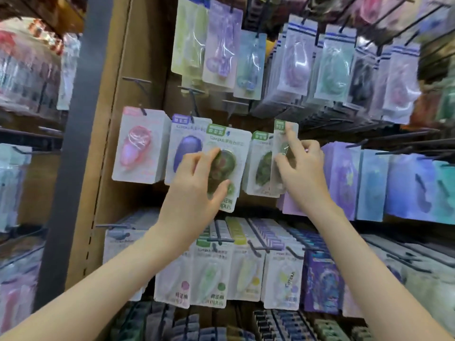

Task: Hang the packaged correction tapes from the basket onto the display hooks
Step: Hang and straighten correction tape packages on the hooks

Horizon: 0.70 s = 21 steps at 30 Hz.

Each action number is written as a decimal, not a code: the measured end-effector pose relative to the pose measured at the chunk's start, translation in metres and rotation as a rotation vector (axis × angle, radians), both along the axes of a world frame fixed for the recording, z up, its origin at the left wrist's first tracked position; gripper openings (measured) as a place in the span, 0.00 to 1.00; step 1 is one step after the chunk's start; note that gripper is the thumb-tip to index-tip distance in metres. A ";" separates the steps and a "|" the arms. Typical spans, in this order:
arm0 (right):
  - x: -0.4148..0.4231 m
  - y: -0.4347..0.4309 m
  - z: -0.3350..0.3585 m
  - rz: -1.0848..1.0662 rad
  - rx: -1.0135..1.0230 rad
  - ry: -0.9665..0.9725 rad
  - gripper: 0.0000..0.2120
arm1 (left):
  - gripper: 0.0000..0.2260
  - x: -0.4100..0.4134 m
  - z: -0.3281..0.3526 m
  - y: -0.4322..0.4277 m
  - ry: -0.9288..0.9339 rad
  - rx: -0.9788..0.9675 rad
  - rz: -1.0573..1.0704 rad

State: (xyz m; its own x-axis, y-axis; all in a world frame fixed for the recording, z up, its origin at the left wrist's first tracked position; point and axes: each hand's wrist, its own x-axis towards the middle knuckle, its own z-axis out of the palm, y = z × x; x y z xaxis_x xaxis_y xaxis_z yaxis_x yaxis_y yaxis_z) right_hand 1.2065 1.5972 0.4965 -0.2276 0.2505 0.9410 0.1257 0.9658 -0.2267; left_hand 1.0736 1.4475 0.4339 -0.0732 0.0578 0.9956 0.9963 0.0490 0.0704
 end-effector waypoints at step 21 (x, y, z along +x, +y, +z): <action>0.007 0.000 0.003 -0.253 0.211 -0.229 0.26 | 0.25 0.008 0.004 0.016 -0.157 -0.027 0.051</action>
State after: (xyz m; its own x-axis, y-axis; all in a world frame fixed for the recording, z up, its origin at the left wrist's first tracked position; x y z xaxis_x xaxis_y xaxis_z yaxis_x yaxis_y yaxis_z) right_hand 1.2140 1.5972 0.4992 -0.3938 0.1318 0.9097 0.3897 0.9203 0.0354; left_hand 1.0819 1.4639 0.4381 -0.2315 0.0771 0.9698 0.9693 0.1033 0.2231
